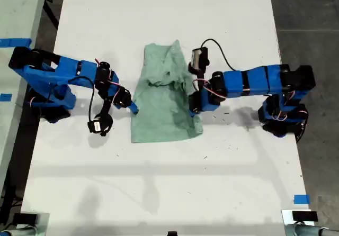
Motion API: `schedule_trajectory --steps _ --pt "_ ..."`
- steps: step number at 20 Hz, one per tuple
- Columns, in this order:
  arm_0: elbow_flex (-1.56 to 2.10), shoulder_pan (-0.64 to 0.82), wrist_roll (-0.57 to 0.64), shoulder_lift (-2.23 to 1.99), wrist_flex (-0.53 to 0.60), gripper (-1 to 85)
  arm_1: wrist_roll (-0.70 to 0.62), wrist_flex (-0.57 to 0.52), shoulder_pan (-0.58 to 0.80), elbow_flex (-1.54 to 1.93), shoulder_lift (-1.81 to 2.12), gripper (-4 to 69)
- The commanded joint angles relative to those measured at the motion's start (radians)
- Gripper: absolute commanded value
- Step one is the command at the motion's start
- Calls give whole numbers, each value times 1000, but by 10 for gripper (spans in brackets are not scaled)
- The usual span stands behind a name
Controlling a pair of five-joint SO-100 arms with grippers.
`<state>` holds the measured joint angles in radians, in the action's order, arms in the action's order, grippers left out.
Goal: Fold tshirt
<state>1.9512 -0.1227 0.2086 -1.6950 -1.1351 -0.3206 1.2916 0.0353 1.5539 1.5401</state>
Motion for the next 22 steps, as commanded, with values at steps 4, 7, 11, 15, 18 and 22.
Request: schedule_trajectory --steps 4,7,11,15,18,22 --pt "-91 8 -3 5 -2 226 83 -129 0 -236 -301 -21" --pt "-103 9 -5 9 -8 229 101 -135 -17 -393 -471 153" --pt "-112 9 -9 12 -21 233 115 -5 -20 -491 -506 354" --pt "-140 8 -17 20 -49 237 87 124 -23 -509 -362 296" --pt "-172 9 -25 32 -86 240 75 224 -25 -512 -207 304" --pt "-210 6 -46 37 -135 226 83 291 -3 -357 15 329"
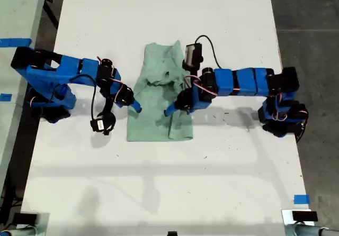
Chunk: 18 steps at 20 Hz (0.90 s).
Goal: Fold tshirt
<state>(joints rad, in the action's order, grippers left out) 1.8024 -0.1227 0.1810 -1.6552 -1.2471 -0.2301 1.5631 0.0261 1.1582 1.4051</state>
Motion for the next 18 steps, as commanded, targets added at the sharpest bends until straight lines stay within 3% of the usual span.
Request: schedule_trajectory --steps 1,6,11,14,18 --pt "-77 3 -26 2 -44 233 -5 20 14 94 193 337" --pt "-94 -8 -66 48 -67 240 5 11 46 302 365 352" --pt "-67 -15 -118 202 52 238 0 15 69 433 529 349" --pt "-35 -12 -155 293 138 100 14 17 64 486 581 348" --pt "18 0 -161 318 247 30 31 15 57 532 627 348"
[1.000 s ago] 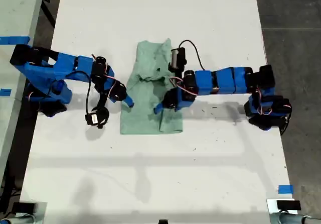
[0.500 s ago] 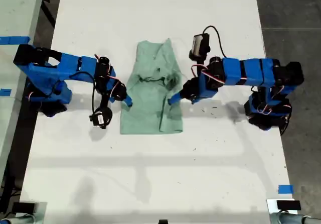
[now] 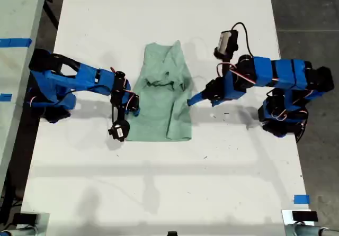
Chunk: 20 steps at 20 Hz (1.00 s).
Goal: Fold tshirt
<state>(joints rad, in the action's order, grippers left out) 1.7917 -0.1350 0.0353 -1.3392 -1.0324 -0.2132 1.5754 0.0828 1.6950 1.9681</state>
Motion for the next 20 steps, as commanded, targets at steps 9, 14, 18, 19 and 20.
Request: schedule_trajectory --steps 9,14,18,19,20 --pt "-78 20 -49 -238 -304 0 31 -18 -5 72 130 343" --pt "-344 17 -14 -107 -388 0 38 -38 -5 107 163 341" --pt "-804 21 49 229 -488 0 37 -55 -5 118 163 340" --pt "-969 23 61 348 -535 0 35 -58 -5 118 163 340" --pt "-1100 28 81 448 -551 0 37 -58 -5 120 163 340"
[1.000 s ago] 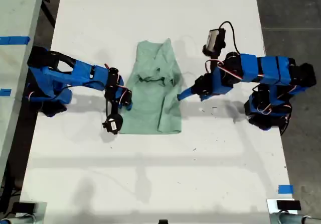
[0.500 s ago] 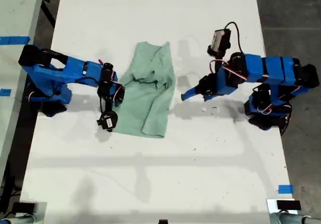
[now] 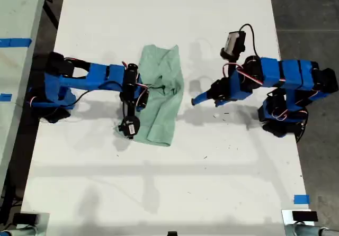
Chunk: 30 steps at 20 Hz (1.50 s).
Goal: Fold tshirt
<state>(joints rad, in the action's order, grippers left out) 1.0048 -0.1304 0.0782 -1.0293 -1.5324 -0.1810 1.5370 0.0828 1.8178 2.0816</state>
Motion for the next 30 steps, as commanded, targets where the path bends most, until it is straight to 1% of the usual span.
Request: schedule_trajectory --steps 1,3,4,6,8,10,12,14,17,19,21,23,24,25,26,27,28,30 --pt "-302 28 46 163 21 0 8 -25 -8 2 49 340" --pt "-304 41 63 222 78 0 17 -26 -15 9 49 340" --pt "-302 49 87 249 117 21 20 -32 -18 15 49 340" --pt "-307 48 118 273 176 236 20 -40 -20 23 49 340" --pt "-299 43 109 247 161 260 20 -40 -20 26 55 340" --pt "-288 26 91 178 77 286 25 -40 -21 35 64 340" --pt "-265 0 40 80 -63 286 28 -40 -21 51 81 341" --pt "-241 -32 6 -17 -163 303 31 -40 -21 58 91 341" --pt "-206 -75 -31 -138 -250 321 34 -44 -26 55 92 343" --pt "-179 -101 -67 -184 -318 316 43 -49 -40 38 81 344" --pt "-107 -130 -127 -230 -334 307 60 -63 -69 2 34 345" --pt "-14 -152 -172 -281 -308 303 75 -91 -107 -63 -71 347" --pt "49 -158 -187 -310 -276 297 83 -109 -127 -100 -133 349" --pt "117 -166 -207 -341 -233 297 87 -127 -144 -143 -199 350" --pt "212 -170 -216 -393 -155 291 89 -137 -155 -187 -259 352" --pt "336 -170 -224 -463 -52 285 94 -140 -164 -235 -319 353" --pt "420 -169 -225 -506 11 281 92 -143 -170 -279 -371 353" --pt "442 -163 -225 -491 34 283 81 -135 -178 -380 -482 353"
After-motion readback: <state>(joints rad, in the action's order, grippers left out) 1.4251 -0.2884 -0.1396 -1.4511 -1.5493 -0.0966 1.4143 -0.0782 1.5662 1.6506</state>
